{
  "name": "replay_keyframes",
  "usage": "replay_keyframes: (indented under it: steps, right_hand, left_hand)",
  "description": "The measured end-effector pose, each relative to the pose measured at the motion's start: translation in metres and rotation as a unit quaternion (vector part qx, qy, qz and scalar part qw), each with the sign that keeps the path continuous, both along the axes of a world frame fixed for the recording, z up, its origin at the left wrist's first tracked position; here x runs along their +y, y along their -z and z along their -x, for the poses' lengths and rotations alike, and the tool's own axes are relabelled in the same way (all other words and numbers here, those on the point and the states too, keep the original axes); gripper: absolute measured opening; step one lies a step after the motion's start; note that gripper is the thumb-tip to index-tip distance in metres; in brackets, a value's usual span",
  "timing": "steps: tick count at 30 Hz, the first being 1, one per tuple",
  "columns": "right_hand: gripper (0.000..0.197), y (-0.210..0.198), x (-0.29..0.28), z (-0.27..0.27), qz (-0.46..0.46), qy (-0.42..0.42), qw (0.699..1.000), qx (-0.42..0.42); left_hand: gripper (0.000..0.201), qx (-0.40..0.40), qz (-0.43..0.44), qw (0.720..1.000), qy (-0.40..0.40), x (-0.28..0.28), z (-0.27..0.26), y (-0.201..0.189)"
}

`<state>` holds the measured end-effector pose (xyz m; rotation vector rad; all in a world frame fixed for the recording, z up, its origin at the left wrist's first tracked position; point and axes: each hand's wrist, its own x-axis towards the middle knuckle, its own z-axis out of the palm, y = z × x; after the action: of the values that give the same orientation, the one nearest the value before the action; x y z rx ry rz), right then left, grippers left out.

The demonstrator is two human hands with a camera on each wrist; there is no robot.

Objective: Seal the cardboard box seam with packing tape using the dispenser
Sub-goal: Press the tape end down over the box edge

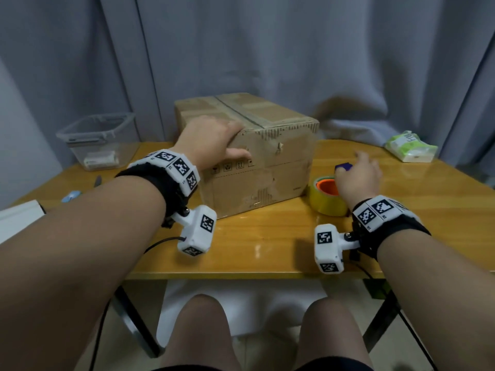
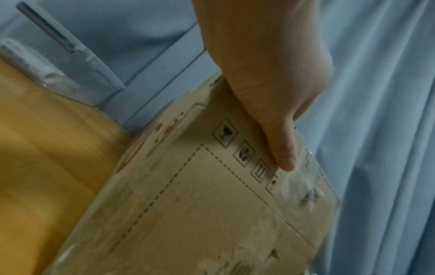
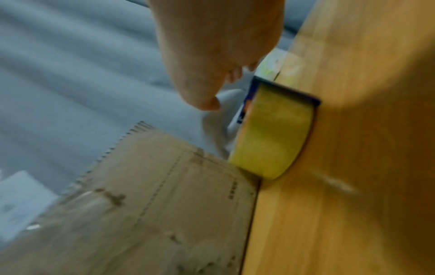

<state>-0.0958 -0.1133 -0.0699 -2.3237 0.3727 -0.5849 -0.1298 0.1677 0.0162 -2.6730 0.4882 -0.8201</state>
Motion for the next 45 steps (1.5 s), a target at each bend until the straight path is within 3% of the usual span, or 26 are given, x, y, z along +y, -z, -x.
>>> replay_keyframes:
  steps: [2,3,5,7,16,23,32,36,38,41,45]
  right_hand:
    - [0.038,-0.015,0.015,0.004,-0.029,-0.103,0.985,-0.135]
    - [0.030,-0.021,0.025,0.005,-0.070,-0.162,0.971,-0.163]
    - [0.015,-0.031,0.048,0.009,-0.161,-0.254,0.945,-0.128]
    - [0.006,-0.034,0.067,0.009,-0.220,-0.286,0.929,-0.084]
    - [0.010,-0.021,0.101,0.015,-0.319,-0.274,0.906,-0.053]
    - [0.021,-0.020,0.108,0.019,-0.294,-0.296,0.908,-0.051]
    - [0.028,-0.047,0.082,0.029,-0.245,-0.333,0.910,0.040]
    - [0.031,-0.059,0.080,0.030,-0.267,-0.327,0.903,0.081]
    - [0.030,-0.058,0.082,0.030,-0.269,-0.318,0.903,0.104]
    - [0.027,-0.055,0.084,0.028,-0.272,-0.306,0.903,0.126]
    - [0.024,-0.055,0.084,0.026,-0.266,-0.301,0.905,0.138]
  left_hand:
    - [0.065,0.003,0.016,1.000,0.005,0.009,0.000,-0.001]
    - [0.065,0.005,0.022,1.000,0.006,0.011,0.000,0.000]
    - [0.064,0.010,0.029,1.000,0.005,0.011,0.001,0.001]
    - [0.062,0.013,0.043,0.999,0.000,0.009,0.002,0.002]
    - [0.062,-0.021,0.045,0.998,-0.024,0.001,0.000,0.016]
    - [0.064,-0.024,0.041,0.998,-0.039,-0.003,-0.004,0.019]
    - [0.076,0.013,0.023,1.000,-0.002,0.002,-0.002,0.013]
    - [0.075,0.081,0.054,0.995,0.021,0.006,-0.007,-0.001]
    - [0.068,0.130,0.111,0.984,0.038,0.007,-0.007,-0.008]
    - [0.060,0.135,0.204,0.968,0.061,-0.004,-0.009,-0.013]
    - [0.052,0.144,0.181,0.969,0.081,-0.025,-0.022,-0.016]
